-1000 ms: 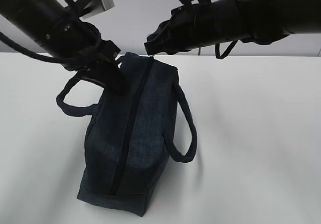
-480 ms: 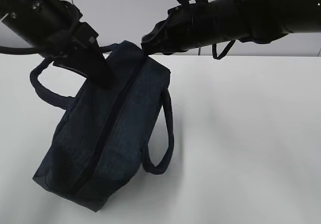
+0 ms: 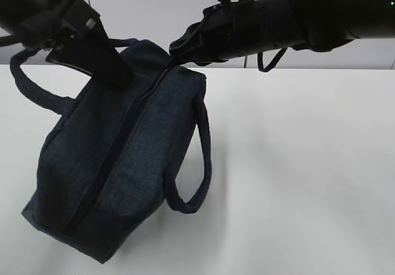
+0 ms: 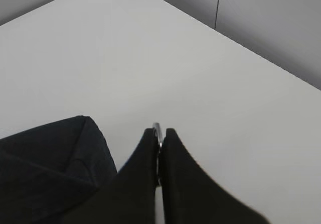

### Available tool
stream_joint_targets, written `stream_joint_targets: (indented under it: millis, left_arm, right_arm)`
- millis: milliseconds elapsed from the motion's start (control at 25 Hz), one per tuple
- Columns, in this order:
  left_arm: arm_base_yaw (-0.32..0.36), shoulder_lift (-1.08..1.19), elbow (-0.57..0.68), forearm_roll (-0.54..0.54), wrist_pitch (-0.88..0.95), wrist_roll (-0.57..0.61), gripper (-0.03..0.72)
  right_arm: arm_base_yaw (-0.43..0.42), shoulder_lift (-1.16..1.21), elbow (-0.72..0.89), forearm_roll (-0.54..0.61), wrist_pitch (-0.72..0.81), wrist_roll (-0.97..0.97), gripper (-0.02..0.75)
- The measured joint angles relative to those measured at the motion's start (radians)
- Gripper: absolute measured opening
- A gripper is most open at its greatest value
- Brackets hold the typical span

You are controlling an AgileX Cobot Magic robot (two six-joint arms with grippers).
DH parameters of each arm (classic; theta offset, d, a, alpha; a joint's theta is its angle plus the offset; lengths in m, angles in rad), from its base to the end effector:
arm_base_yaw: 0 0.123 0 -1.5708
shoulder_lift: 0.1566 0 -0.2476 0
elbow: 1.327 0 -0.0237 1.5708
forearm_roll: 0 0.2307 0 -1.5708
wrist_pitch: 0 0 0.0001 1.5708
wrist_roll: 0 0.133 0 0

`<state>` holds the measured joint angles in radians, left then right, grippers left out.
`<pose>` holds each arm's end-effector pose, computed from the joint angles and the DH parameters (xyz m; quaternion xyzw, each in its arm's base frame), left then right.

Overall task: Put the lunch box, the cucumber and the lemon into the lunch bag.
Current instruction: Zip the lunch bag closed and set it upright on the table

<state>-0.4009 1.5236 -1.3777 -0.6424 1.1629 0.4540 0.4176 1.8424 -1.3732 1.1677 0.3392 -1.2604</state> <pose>0.2528 -0.1866 0.2785 0.3209 0.8806 -0.3027 0.1729 0.3816 0.2139 0.2214 -0.2996 0.8041 0.2073 0.4698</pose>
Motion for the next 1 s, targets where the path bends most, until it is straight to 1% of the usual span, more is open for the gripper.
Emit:
stream_joint_targets:
  millis: [320,600,1000]
  left_arm:
    - [0.000,-0.038,0.001,-0.004,0.000,-0.008,-0.008]
    - [0.004,-0.063,0.002,-0.032,-0.004,-0.012,-0.008]
    - [0.005,-0.080,0.009,-0.034,-0.005,-0.014,-0.007]
  right_arm:
    - [0.006,0.000,-0.002,0.019,0.007,0.000,0.000]
    - [-0.004,0.000,-0.008,0.047,0.044,0.002,0.000]
    - [-0.008,0.010,-0.008,0.076,0.053,0.002,0.000]
